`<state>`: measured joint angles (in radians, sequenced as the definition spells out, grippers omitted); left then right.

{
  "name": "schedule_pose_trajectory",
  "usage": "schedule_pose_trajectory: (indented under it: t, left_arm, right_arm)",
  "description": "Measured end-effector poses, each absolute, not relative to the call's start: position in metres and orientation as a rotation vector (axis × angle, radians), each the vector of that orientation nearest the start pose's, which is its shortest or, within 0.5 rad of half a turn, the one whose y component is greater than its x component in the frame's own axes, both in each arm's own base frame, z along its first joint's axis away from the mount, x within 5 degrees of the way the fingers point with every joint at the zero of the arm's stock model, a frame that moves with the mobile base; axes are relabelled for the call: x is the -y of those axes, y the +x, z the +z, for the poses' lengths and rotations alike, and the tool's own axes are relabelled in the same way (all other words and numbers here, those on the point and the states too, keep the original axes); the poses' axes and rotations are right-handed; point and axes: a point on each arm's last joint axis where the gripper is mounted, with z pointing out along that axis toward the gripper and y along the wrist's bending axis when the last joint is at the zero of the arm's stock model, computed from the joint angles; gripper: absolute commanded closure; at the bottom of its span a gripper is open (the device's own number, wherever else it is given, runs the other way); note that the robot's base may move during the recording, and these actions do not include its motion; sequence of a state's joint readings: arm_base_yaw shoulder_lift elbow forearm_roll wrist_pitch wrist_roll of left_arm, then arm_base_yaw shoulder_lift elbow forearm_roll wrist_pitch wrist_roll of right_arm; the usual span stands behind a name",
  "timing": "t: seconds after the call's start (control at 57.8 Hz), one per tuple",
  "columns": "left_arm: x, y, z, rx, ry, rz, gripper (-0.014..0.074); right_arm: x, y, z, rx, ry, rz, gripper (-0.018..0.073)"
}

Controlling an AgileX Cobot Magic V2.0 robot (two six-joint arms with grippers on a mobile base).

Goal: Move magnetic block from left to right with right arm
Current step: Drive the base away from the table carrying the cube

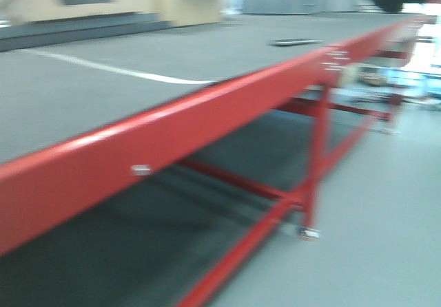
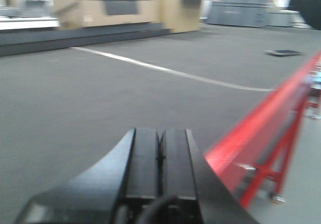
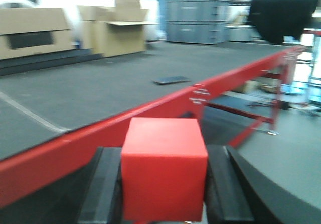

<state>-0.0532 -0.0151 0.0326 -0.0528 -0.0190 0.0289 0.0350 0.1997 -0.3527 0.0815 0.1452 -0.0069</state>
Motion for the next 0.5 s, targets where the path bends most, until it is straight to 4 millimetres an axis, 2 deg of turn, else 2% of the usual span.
schedule_pose_trajectory:
  t: [0.502]
  left_arm:
    - [0.0029,0.0562,0.2047,-1.482,0.021,-0.062,0.0713]
  right_arm:
    - [-0.0032,0.0597,0.3065,-1.476,0.019,0.097,0.0232]
